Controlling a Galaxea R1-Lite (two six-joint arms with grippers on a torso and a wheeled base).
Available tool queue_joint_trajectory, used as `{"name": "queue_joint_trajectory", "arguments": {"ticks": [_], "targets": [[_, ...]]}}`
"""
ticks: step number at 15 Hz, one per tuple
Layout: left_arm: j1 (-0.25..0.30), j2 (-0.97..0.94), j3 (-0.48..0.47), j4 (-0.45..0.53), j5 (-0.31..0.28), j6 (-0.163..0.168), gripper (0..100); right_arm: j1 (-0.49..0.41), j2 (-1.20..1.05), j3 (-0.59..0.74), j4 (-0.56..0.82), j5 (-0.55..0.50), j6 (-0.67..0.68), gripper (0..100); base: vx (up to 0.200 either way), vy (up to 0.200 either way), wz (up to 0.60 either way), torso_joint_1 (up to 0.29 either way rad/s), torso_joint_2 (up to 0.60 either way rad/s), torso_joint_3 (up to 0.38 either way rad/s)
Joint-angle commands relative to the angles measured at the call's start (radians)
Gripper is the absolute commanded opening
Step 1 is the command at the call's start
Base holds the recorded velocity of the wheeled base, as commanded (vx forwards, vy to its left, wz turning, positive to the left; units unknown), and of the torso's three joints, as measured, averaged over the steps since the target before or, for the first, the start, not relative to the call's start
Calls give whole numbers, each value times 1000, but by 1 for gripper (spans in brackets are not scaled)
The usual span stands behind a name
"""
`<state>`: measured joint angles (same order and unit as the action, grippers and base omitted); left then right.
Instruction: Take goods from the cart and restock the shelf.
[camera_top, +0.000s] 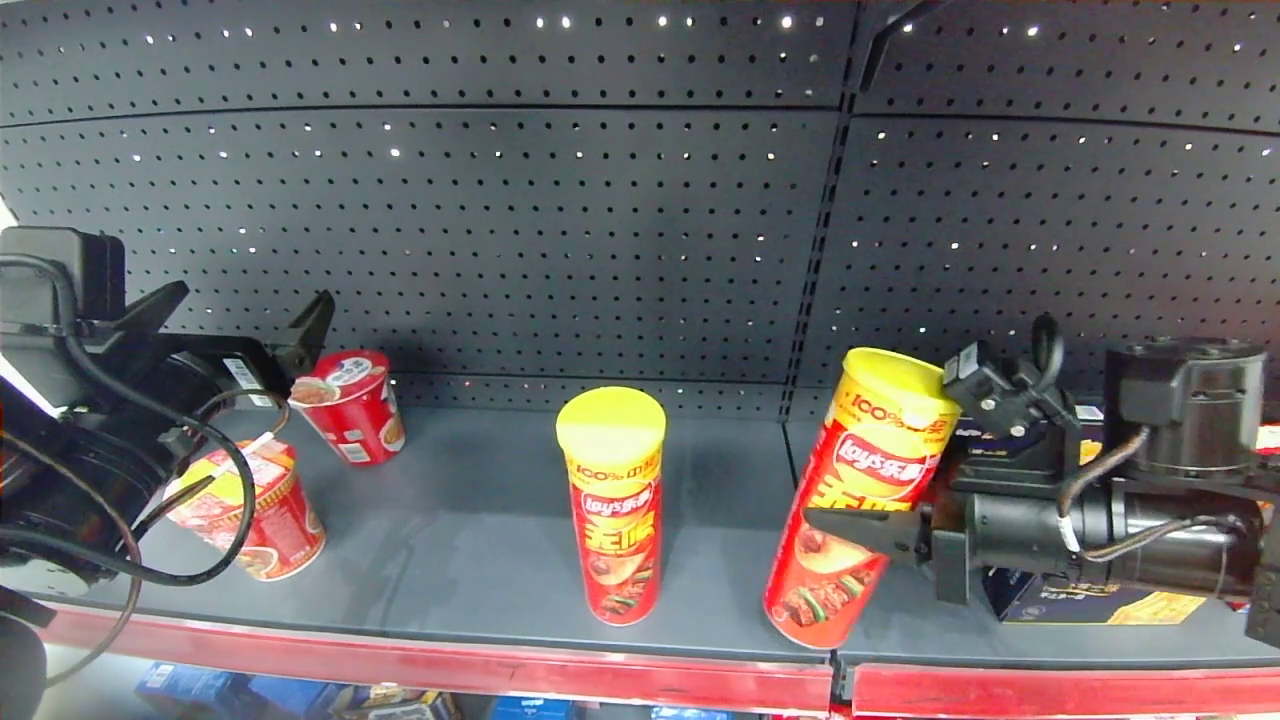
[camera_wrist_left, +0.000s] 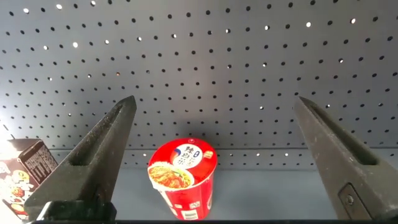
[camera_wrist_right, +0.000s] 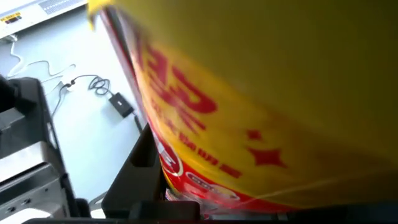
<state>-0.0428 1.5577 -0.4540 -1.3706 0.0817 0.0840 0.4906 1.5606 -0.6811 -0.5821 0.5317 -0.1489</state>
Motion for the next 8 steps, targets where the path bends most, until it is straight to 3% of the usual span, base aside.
{"name": "queue_joint_trajectory", "arguments": {"ticks": [1,8], "targets": [[0,1,0,-1,3,-1,100,-6,118,-100,-7,-7,-1,0,0,0,0,0,0,0],[1,-2,2,-1,4,-3,100,-1,249,-242,1,-10,28,0,0,0,0,0,0,0]]}}
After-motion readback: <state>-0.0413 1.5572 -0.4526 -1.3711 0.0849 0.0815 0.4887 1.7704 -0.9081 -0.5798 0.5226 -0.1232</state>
